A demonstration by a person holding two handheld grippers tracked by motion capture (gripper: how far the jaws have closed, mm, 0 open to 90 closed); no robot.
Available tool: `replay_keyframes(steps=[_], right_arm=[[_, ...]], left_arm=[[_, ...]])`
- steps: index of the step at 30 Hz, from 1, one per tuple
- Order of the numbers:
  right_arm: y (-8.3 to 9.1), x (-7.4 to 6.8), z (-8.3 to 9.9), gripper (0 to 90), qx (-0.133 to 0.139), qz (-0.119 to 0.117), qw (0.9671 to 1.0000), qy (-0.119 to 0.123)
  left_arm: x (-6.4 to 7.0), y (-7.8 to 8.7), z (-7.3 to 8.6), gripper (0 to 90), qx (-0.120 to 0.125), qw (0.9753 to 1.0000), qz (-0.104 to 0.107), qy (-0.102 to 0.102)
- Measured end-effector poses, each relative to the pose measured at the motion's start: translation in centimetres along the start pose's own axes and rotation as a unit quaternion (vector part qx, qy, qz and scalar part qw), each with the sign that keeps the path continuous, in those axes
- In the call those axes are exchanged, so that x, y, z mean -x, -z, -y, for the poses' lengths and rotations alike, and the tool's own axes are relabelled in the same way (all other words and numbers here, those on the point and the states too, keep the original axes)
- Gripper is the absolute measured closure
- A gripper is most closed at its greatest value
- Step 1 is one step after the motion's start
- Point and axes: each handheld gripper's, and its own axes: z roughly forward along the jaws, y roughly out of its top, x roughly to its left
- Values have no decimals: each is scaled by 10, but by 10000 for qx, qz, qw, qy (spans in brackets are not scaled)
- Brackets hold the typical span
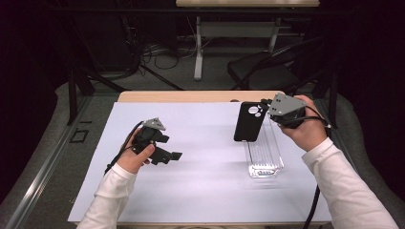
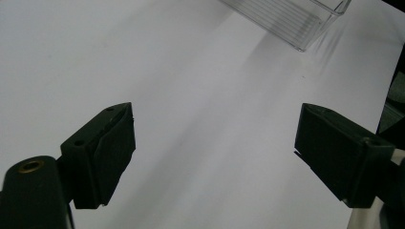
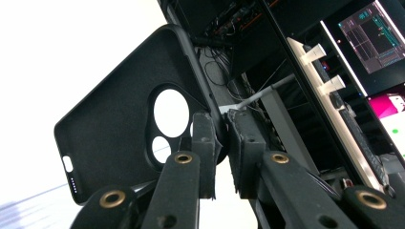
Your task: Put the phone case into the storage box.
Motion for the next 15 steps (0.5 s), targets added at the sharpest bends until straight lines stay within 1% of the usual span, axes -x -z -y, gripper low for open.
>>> replay_keyframes(steps=[4,9,10,15], right_arm=[[2,2,5,819,-24,46,10000,-28],[6,5,10,819,-47,90,9999,-50],[6,5,11,819,-62,107,9999,-84],[7,8,16,819,-123,132,9998,-75]], left_arm=[[-2,-1,1,140,-13,10000,-8,-7],[-4,-1,3,140,-7,10000,-21,58],[-4,-1,3,140,-4,10000,-29,57],[-5,0,3,140,5,10000,-37,58]])
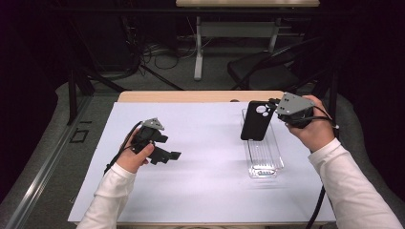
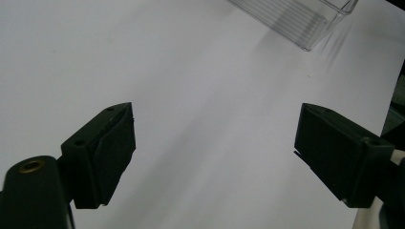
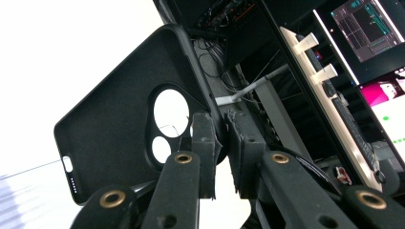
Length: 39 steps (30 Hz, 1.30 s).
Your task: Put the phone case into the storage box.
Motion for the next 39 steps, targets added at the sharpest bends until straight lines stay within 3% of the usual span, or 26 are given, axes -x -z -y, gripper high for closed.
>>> replay_keyframes(steps=[39], right_arm=[[-19,16,23,819,-302,176,9994,-56]], left_arm=[[-6,2,3,141,27,9999,-6,146]])
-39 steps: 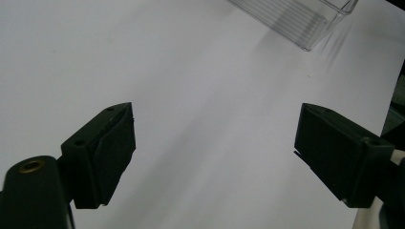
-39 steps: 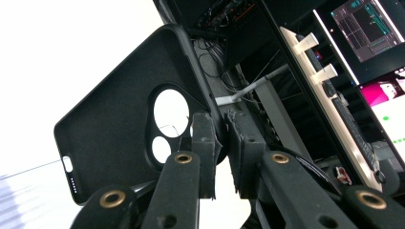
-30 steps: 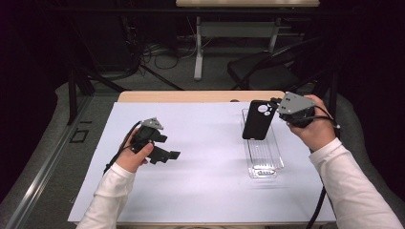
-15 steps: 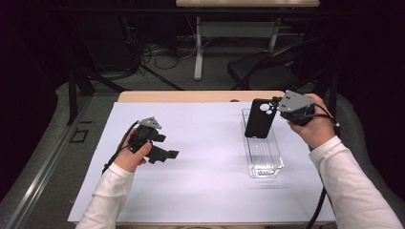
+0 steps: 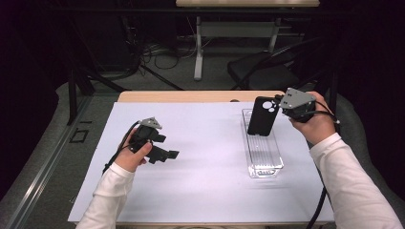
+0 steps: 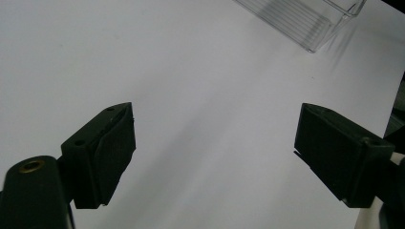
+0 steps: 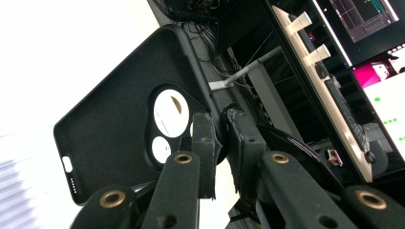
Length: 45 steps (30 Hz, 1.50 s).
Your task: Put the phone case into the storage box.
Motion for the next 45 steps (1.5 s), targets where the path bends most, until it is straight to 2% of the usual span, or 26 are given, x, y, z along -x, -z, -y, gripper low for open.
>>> replay_keyframes(steps=[8,19,24,33,45], right_arm=[[-12,2,4,819,-74,19,9999,74],[-31,6,12,819,-146,49,9999,39],[-38,6,13,819,-136,96,9999,-12],[-52,5,9,819,-106,153,9998,122],[-64,8,11,820,-62,285,9995,113]], left_arm=[[-1,2,0,141,13,10000,-16,9],[-2,3,1,140,32,10000,-29,30],[-2,3,1,141,26,10000,-38,22],[-3,3,1,141,23,10000,-44,34],[-3,4,1,141,23,10000,-46,25]])
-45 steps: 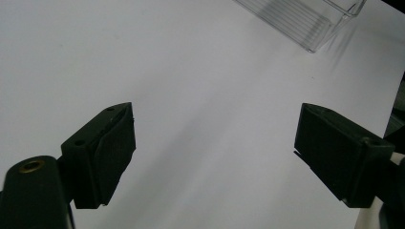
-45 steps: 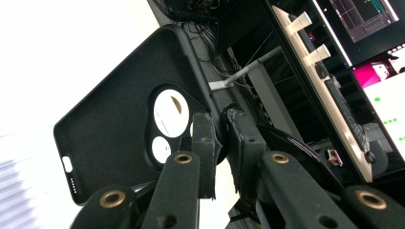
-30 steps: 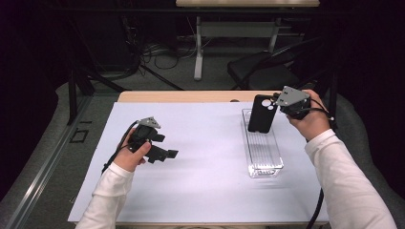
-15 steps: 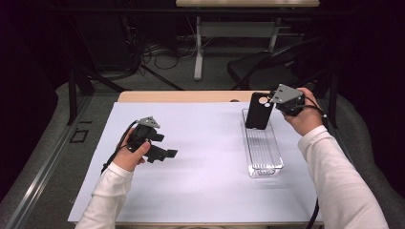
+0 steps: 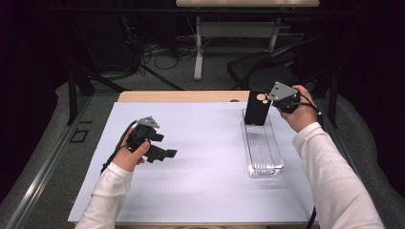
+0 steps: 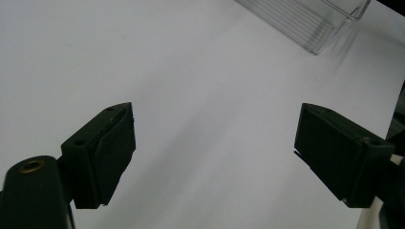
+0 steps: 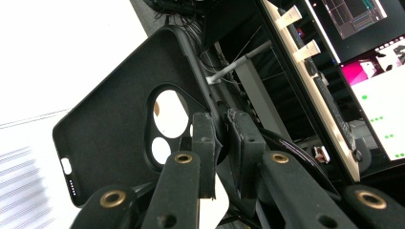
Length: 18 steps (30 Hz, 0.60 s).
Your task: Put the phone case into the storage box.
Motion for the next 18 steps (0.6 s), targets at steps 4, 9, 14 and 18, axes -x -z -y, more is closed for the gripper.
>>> replay_keyframes(steps=[4,9,14,18], right_arm=[[-3,0,0,820,-8,45,10000,31],[-8,1,0,819,-5,89,10000,46],[-13,0,-2,820,-7,92,9998,172],[-16,-2,-3,819,-20,145,9996,258]], left_arm=[[-1,-1,0,141,13,10000,23,40],[-2,1,0,140,8,10000,25,55],[-4,3,2,141,31,10000,-11,83],[-5,3,2,141,17,10000,-6,91]])
